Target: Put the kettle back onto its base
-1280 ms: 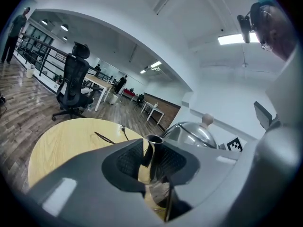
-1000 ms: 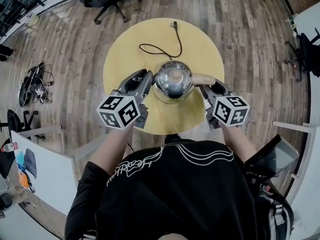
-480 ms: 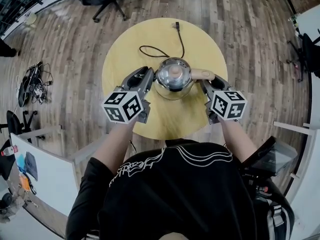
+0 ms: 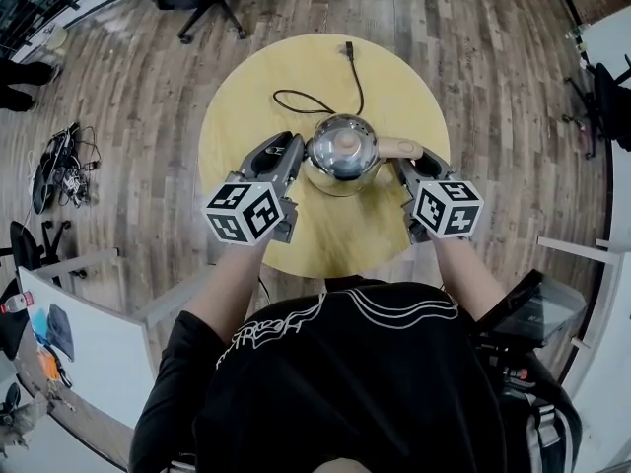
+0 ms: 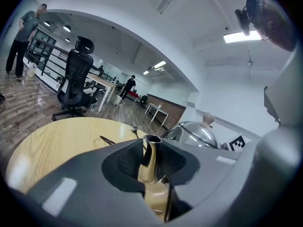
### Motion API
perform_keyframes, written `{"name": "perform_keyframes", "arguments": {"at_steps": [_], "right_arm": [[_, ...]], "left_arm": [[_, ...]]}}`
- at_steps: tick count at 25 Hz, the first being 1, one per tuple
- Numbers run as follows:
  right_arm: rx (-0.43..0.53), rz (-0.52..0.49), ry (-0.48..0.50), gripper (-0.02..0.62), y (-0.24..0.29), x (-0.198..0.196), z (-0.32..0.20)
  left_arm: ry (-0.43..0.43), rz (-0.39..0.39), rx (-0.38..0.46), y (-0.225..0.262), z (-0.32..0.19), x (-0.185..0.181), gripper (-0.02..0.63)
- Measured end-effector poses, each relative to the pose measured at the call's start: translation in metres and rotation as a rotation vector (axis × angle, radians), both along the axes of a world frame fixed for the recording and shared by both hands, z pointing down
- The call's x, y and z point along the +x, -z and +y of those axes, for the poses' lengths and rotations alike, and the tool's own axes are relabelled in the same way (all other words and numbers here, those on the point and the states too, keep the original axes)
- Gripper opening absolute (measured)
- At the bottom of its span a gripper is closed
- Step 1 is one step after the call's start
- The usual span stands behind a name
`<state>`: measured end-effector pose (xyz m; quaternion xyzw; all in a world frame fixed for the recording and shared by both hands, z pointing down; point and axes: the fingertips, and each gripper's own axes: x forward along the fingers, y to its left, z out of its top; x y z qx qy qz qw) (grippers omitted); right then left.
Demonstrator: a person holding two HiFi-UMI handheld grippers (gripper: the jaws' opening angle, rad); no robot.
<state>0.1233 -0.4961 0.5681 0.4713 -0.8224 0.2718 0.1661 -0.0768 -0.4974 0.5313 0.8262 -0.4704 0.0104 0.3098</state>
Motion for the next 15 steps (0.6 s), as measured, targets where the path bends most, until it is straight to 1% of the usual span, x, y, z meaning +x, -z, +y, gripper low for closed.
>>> {"name": "perform_keyframes", "arguments": {"at_steps": [4,6,7,10,13,15], "right_arm": [[-0.006,0.006,-0.015,0.137,-0.006,0.001,-0.002],[-0.017,-0.002,-0.006,0.137,-0.009,-0.001,-0.001],[-0.023,-0.003,-0.002,0.137,-0.01,-0.002,-0.001],[-0.038,-0.01,-0.02,0.141,-0.015,0.002,-0.001],[-0.029,-0.005,-0.054,0.167,-0.016,0.011,0.001],[-0.024,-0.005,-0.065,0.172,-0.016,0.016,0.006]], "left_arm": [[0.006,0.014,0.015,0.002,-0.003,0.004,0.084],[0.007,0.025,0.012,0.001,-0.005,0.004,0.083],[0.014,0.029,0.005,0.0,-0.005,0.002,0.094],[0.044,0.041,-0.011,-0.004,-0.005,-0.002,0.162],[0.051,0.043,-0.014,-0.007,0.001,-0.003,0.196],[0.039,0.04,-0.023,-0.009,0.009,-0.001,0.209]]}}
